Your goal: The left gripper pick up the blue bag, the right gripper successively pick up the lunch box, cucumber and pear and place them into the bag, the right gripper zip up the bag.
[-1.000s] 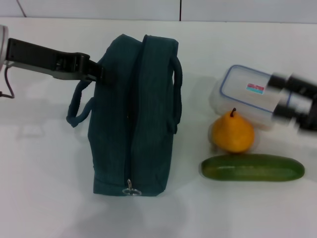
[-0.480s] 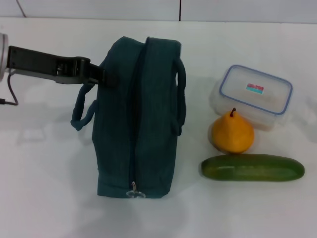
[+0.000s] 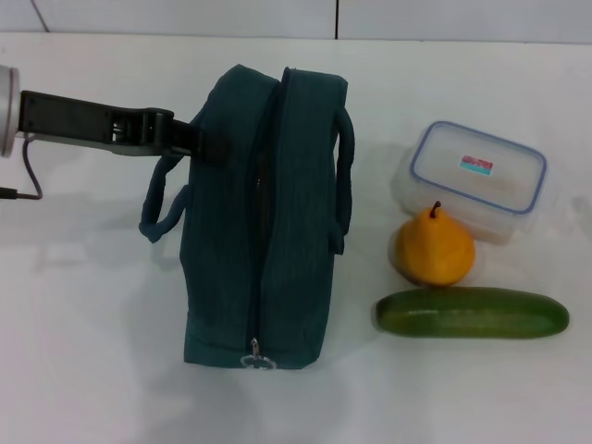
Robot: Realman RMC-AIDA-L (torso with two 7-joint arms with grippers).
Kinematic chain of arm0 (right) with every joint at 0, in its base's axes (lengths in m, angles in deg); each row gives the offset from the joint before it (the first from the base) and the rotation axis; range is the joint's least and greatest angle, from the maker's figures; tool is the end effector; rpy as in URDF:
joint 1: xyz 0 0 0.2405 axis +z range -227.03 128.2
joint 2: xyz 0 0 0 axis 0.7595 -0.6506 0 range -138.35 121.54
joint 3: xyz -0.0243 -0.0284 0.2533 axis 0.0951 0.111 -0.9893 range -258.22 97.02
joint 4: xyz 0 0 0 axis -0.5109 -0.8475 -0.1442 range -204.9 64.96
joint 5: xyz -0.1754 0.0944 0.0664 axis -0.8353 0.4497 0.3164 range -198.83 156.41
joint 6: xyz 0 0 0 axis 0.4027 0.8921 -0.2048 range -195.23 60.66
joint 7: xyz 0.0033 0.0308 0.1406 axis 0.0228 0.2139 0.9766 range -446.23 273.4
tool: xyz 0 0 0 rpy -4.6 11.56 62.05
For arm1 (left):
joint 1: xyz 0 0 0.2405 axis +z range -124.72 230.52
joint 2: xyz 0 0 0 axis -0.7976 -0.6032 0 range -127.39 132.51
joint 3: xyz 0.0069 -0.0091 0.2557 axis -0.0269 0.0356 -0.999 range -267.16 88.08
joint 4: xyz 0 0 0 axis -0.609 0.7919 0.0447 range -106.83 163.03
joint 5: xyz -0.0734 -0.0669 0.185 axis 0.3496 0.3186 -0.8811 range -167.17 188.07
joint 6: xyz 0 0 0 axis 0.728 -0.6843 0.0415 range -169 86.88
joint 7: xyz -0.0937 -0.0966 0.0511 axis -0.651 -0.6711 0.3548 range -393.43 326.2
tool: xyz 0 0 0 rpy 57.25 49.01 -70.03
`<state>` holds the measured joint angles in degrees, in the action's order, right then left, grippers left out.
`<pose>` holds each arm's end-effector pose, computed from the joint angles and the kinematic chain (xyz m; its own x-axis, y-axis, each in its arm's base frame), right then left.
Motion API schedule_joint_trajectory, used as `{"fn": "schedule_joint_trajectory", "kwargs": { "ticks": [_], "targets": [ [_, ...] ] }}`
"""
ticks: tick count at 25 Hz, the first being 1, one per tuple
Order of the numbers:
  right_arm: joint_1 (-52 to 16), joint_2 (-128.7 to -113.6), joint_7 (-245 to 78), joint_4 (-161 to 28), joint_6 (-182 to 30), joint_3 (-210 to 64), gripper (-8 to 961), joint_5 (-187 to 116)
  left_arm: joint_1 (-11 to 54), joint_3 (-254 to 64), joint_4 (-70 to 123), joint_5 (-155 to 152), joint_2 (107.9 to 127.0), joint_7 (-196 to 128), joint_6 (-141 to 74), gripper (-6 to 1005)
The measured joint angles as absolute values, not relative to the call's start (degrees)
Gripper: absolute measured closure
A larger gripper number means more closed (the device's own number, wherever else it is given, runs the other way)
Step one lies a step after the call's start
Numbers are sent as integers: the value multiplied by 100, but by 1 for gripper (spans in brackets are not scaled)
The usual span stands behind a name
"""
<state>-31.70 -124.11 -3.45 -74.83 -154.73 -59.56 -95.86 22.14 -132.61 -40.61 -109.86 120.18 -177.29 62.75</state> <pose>0.3531 0.2560 0.0061 -0.3431 -0.2213 -0.9129 -0.8942 -0.2205 0.3896 -0.2075 0.3358 0.0781 0.4292 0.8388 0.3350 0.8717 -0.4818 0.0893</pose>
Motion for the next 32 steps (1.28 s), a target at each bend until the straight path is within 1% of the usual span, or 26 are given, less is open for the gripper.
{"fn": "schedule_joint_trajectory", "kwargs": {
  "ticks": [3, 7, 22, 32],
  "targets": [
    [-3135, -12420, -246, -7573, -15245, -5972, 83, -9580, 2214, -13260, -4062, -10980, 12018, -17662, 6269, 957],
    [-2910, -12432, -139, -7743, -14971, -5920, 84, -9650, 2214, -13263, -4054, -10978, 12018, -17583, 6263, 957],
    [-2410, -12460, -134, -8085, -14224, -5918, 85, -10194, 2191, -13276, -3729, -10977, 12028, -17249, 6238, 957],
    [-2336, -12459, -134, -8105, -14202, -5915, 85, -10269, 2208, -13261, -3701, -10977, 12024, -17132, 6238, 958]
  ]
}}
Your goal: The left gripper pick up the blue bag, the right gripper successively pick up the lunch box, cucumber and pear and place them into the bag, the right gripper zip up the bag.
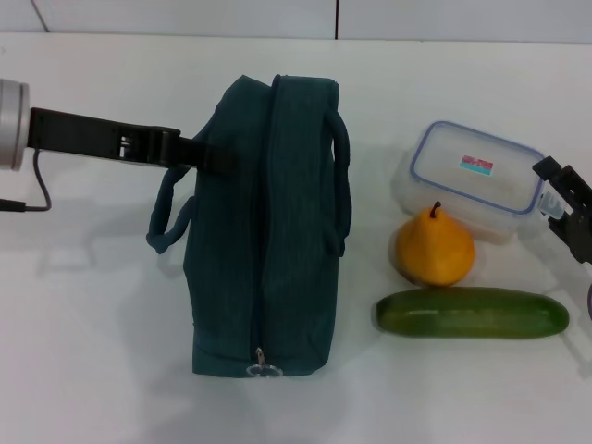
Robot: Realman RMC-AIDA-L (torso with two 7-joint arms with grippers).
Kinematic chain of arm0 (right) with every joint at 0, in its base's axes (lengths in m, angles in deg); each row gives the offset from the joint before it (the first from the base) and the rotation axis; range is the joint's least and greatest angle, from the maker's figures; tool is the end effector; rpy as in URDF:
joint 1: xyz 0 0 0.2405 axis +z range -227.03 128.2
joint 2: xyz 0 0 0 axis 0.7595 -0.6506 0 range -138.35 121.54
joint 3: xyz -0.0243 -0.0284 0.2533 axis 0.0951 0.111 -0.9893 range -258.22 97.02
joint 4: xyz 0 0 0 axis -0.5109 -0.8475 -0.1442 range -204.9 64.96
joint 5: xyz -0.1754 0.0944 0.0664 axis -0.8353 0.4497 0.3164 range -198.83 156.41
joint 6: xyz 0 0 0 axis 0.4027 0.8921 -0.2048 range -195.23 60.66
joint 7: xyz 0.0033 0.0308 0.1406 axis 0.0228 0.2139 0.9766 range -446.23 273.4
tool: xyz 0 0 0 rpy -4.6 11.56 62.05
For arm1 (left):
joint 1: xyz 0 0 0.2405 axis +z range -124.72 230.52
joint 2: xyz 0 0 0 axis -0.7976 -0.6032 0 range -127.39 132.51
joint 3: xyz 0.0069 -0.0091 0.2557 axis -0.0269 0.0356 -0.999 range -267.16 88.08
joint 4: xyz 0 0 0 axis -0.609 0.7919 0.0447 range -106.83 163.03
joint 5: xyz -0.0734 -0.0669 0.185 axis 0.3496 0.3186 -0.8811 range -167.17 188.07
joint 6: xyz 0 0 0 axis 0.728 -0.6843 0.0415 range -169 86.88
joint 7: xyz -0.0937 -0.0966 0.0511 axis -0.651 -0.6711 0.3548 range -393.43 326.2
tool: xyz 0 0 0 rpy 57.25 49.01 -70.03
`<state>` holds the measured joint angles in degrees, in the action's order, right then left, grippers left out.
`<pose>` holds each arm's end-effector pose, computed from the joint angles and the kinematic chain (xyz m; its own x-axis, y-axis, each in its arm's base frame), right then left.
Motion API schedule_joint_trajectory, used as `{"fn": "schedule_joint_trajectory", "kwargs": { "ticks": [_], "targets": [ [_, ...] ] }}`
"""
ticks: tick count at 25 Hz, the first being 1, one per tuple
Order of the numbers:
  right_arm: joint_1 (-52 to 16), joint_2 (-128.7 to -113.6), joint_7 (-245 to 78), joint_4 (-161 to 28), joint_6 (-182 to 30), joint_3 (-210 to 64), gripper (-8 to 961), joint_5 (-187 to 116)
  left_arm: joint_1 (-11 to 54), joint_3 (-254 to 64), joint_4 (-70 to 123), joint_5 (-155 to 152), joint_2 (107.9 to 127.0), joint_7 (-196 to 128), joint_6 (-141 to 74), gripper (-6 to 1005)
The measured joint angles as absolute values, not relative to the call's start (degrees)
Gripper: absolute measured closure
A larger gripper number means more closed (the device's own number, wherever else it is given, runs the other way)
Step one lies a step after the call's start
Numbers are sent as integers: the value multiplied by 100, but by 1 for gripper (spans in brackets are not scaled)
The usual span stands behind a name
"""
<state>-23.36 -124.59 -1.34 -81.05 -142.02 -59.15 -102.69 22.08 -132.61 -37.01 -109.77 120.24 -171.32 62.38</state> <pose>0.3239 0.2895 -0.0496 -0.3624 -0.4489 -0.8168 -0.8892 -0.0961 0.4473 -0.2139 0.3343 0.0686 0.4768 0.8147 0.3300 0.8410 -0.5320 0.0985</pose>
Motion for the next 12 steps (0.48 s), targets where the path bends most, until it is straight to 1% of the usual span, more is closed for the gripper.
{"fn": "schedule_joint_trajectory", "kwargs": {
  "ticks": [1, 6, 12],
  "targets": [
    [-2336, -12460, -134, -8105, -14201, -5915, 85, -10269, 2210, -13260, -3702, -10977, 12024, -17127, 6238, 958],
    [-2333, -12459, -134, -8105, -14201, -5915, 177, -10269, 2207, -13260, -3702, -10979, 12024, -17123, 6238, 958],
    [-2330, -12459, -134, -8105, -14222, -5916, 206, -10269, 2192, -13260, -3702, -10979, 12024, -17101, 6237, 958]
  ]
}}
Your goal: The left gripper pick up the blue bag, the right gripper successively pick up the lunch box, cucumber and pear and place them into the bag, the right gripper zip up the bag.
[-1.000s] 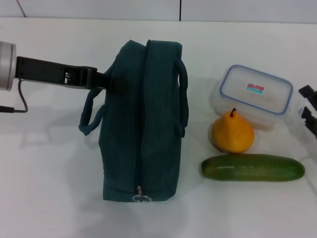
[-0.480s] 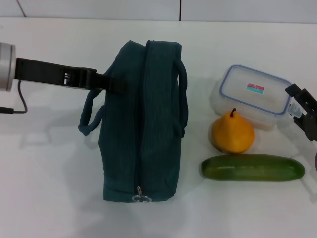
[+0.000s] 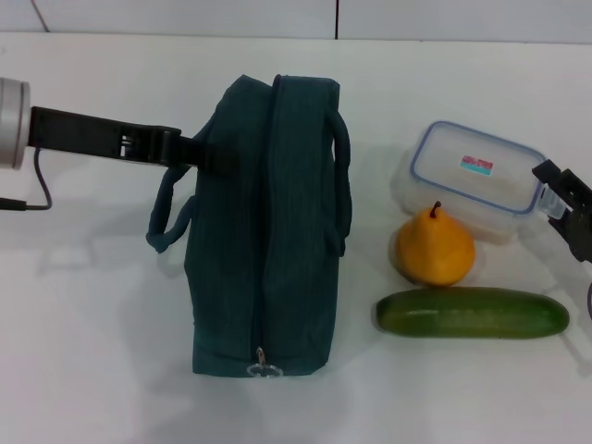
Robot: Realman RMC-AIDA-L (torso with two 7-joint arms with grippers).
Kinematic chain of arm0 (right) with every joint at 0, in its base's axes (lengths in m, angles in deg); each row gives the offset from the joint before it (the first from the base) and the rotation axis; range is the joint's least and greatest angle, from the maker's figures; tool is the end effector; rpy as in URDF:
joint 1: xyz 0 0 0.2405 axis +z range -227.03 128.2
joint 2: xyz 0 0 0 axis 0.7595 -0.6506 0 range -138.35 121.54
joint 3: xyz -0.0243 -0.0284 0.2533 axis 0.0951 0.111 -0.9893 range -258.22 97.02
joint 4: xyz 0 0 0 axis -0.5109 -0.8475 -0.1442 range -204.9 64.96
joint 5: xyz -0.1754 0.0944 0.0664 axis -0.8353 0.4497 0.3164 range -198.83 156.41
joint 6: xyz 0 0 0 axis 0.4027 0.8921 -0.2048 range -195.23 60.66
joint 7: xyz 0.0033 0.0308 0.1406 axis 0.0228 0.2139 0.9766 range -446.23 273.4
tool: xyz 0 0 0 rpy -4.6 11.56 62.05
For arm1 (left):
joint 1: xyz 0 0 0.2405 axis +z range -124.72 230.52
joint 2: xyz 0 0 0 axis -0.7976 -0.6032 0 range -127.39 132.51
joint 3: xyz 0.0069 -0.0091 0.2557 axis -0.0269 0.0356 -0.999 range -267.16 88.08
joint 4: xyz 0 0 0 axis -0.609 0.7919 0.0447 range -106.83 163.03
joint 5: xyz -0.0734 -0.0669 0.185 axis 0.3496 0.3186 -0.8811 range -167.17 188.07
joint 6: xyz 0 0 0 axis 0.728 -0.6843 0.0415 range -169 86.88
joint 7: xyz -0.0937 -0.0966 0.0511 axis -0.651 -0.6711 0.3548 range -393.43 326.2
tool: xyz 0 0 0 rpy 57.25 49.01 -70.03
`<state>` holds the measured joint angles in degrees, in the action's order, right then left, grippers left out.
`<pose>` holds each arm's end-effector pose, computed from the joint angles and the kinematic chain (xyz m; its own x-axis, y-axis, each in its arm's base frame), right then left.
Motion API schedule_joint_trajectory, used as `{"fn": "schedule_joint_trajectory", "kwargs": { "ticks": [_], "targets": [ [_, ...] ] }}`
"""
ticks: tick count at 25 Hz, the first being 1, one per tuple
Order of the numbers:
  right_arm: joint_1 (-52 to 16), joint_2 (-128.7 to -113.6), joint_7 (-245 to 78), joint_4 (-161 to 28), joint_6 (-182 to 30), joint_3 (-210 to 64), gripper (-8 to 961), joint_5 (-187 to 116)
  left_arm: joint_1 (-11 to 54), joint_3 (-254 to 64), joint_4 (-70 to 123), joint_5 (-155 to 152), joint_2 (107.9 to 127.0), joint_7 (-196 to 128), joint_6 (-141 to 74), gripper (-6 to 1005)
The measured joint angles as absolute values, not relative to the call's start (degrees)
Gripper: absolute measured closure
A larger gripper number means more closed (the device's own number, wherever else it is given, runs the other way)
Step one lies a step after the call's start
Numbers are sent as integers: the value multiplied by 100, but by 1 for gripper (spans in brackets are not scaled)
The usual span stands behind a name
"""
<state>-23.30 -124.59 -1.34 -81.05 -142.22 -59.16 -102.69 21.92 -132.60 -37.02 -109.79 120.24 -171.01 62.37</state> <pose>0.3232 0.2898 -0.0493 -0.3621 -0.4489 -0.8169 -0.8881 -0.1001 0.4487 -0.2130 0.3349 0.0686 0.4836 0.8105 0.3306 0.8370 -0.5387 0.0963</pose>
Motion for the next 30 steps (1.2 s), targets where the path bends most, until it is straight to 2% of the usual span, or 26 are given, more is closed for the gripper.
{"fn": "schedule_joint_trajectory", "kwargs": {
  "ticks": [5, 8, 24, 30],
  "targets": [
    [-2376, -12459, -134, -8105, -14221, -5934, 396, -10269, 2173, -13260, -3702, -10979, 12024, -17099, 6228, 958],
    [-2391, -12459, -134, -8104, -14225, -5942, 637, -10269, 2169, -13260, -3702, -10979, 12024, -17098, 6214, 958],
    [-2458, -12441, -98, -8051, -14411, -5915, 652, -10269, 2144, -13260, -3702, -10979, 12019, -17118, 6194, 957],
    [-2497, -12426, -61, -8034, -14504, -5915, 839, -10269, 2143, -13261, -3702, -10979, 12030, -17127, 6194, 958]
  ]
}}
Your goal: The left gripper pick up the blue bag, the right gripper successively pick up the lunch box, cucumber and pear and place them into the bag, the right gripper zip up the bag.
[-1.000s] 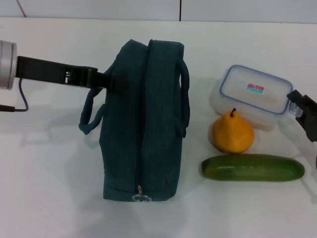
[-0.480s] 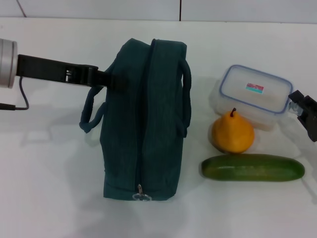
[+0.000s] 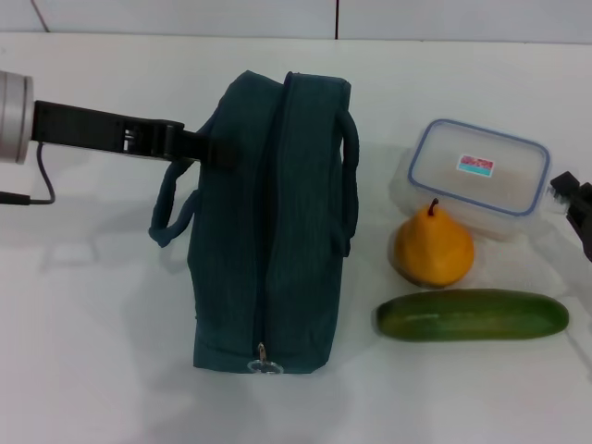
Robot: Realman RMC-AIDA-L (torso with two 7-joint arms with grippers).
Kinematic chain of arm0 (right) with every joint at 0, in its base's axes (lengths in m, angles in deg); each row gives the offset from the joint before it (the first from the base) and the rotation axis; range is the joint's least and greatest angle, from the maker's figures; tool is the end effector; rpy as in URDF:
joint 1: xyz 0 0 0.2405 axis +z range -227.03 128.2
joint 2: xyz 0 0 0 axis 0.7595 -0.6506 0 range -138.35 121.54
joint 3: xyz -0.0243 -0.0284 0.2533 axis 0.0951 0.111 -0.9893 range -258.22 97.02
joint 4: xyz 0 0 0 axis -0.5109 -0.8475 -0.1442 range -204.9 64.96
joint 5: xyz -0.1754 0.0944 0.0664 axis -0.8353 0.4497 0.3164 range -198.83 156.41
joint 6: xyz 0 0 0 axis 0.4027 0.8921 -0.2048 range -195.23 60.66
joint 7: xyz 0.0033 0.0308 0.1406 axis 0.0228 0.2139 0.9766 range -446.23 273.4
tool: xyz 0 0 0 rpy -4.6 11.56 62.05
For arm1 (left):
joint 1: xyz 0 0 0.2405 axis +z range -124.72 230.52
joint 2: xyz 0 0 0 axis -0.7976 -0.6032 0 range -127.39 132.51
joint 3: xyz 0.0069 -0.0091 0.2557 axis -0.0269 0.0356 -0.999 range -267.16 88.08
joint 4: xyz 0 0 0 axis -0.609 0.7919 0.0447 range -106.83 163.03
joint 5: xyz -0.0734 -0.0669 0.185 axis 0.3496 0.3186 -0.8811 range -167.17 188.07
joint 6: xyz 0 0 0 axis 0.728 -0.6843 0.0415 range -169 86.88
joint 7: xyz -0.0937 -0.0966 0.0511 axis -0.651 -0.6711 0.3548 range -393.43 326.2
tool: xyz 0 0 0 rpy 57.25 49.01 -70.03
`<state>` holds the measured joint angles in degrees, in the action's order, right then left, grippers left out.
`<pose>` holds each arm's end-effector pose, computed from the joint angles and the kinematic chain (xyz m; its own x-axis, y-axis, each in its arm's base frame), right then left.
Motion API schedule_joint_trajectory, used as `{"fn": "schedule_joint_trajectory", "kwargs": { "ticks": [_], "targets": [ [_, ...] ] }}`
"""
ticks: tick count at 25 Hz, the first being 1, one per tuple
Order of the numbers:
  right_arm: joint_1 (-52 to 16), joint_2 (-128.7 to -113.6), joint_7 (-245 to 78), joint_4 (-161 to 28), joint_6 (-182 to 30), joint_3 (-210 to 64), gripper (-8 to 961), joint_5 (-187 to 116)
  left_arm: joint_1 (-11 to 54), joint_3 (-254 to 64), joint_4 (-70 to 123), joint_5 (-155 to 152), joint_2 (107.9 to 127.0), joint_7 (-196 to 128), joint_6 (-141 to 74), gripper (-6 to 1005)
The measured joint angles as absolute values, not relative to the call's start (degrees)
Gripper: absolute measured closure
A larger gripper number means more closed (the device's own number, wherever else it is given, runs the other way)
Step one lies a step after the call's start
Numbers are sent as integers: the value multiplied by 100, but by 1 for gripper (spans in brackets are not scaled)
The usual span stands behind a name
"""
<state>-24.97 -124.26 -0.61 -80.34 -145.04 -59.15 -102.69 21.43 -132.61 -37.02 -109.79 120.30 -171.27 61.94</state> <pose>0.3279 0.2821 -0.0409 -0.3733 -0.4302 -0.8219 -0.8787 -0.1203 0.4620 -0.2102 0.3377 0.0684 0.4851 0.8077 0.3353 0.8358 -0.5410 0.0941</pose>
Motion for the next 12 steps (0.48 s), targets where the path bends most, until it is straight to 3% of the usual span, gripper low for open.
{"fn": "schedule_joint_trajectory", "kwargs": {
  "ticks": [12],
  "targets": [
    [-2556, -12414, 301, -7886, -14694, -5880, 851, -10415, 2184, -13278, -3703, -10978, 12034, -17105, 6197, 957]
  ]
}}
